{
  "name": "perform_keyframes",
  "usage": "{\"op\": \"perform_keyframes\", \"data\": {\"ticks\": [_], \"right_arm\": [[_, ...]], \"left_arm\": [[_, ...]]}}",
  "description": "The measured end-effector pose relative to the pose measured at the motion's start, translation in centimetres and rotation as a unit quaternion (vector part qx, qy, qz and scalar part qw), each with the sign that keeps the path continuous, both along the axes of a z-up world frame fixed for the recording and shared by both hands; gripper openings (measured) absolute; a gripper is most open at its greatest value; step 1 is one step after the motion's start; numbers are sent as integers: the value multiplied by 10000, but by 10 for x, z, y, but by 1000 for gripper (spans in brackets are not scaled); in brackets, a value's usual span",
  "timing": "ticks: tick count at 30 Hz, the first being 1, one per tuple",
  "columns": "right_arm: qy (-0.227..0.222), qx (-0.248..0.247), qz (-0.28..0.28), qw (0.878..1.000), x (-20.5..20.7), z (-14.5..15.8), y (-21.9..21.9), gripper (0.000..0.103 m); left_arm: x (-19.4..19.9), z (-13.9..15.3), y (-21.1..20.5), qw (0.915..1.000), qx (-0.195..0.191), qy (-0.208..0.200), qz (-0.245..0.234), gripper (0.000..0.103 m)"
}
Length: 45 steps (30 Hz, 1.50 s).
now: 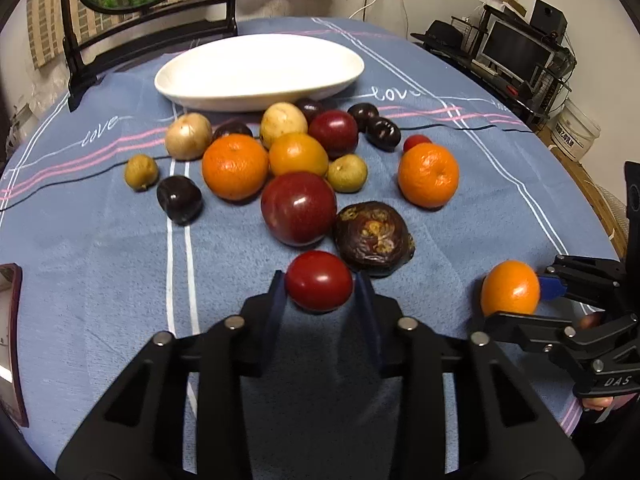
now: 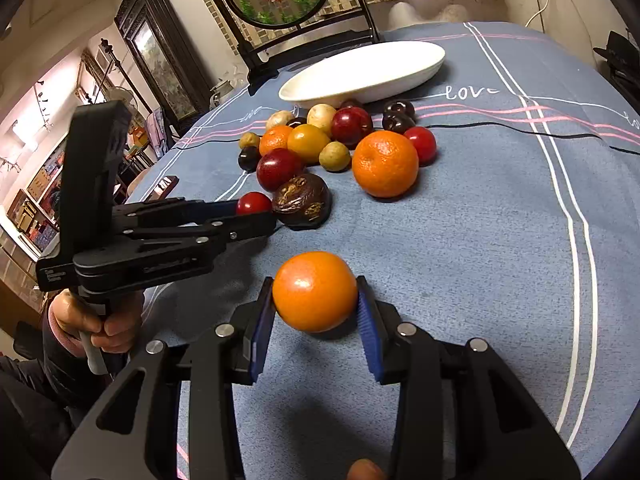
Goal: Organize fruits
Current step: 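Grasp the red cherry tomato with the left gripper while the right lifts the orange, then carry both fruits over the white plate and open both grippers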
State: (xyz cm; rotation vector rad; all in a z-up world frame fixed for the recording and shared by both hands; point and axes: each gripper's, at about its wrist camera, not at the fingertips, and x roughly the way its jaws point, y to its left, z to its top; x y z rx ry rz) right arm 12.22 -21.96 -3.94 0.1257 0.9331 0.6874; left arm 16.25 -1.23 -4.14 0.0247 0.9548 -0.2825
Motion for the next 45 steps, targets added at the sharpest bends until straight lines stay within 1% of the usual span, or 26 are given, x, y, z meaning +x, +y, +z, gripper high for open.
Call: {"op": "perform_keyframes", "data": {"ticks": [9, 12, 14, 15, 18, 20, 21, 22, 23, 24, 26, 29, 32, 35, 36, 37, 38, 39, 42, 43, 44, 45], "right_arm": [[38, -73, 9, 10000, 2, -1, 1, 39], [134, 95, 82, 9998, 7, 2, -1, 39], [183, 237, 80, 9995, 16, 10, -2, 39], [128, 277, 56, 9995, 23, 17, -3, 40], [-335, 313, -104, 9989, 52, 47, 1, 40], [-637, 276, -211, 9974, 84, 64, 10, 40], [-729, 208, -263, 9968, 94, 67, 13, 40], [-895, 38, -353, 9954, 114, 69, 22, 40], [-961, -65, -410, 9945, 130, 69, 29, 40], [-970, -157, -442, 9942, 146, 67, 36, 40], [-822, -289, -484, 9950, 182, 56, 50, 40], [-713, -634, -385, 9947, 214, 37, 70, 39], [-556, -825, -281, 9946, 231, 24, 82, 39], [-442, -979, -196, 9940, 241, 17, 87, 40], [-412, -1035, -176, 9936, 242, 15, 89, 42], [-393, -1074, -153, 9933, 242, 17, 90, 44], [-386, -1061, -136, 9935, 242, 20, 89, 45], [-390, -955, -111, 9946, 239, 25, 85, 47], [-446, -714, -101, 9964, 224, 38, 73, 49], [-496, -631, -116, 9967, 214, 43, 66, 49], [-537, -559, -112, 9969, 206, 45, 61, 49], [-564, -485, -104, 9972, 198, 46, 55, 49]], "left_arm": [[0, 0, 4, 9997, -226, 19, -26, 32], [-5, 7, 8, 9998, -189, -95, -48, 32], [-6, 16, 12, 9996, -188, -178, -86, 32], [-5, 21, 15, 9995, -208, -215, -104, 32], [9, 43, 23, 9988, -289, -384, -103, 32], [31, 58, 29, 9978, -321, -572, -38, 32], [46, 64, 33, 9975, -364, -602, 26, 32], [59, 67, 35, 9974, -419, -589, 57, 32], [76, 70, 37, 9973, -476, -555, 81, 33], [95, 71, 40, 9974, -444, -547, 166, 33], [125, 69, 44, 9975, -296, -521, 379, 32], [166, 58, 47, 9980, -219, -289, 516, 32], [193, 44, 45, 9984, -76, -64, 560, 32], [206, 31, 45, 9984, -5, 96, 554, 33], [208, 29, 46, 9982, 20, 123, 579, 33], [207, 29, 46, 9979, 56, 103, 633, 35], [206, 29, 48, 9977, 82, 58, 678, 49], [201, 35, 49, 9971, 98, -77, 751, 65], [183, 49, 52, 9957, 95, -338, 855, 83], [172, 55, 54, 9952, 76, -416, 884, 87], [160, 61, 56, 9942, 40, -526, 933, 94], [146, 65, 58, 9928, 4, -653, 1002, 96]]}}
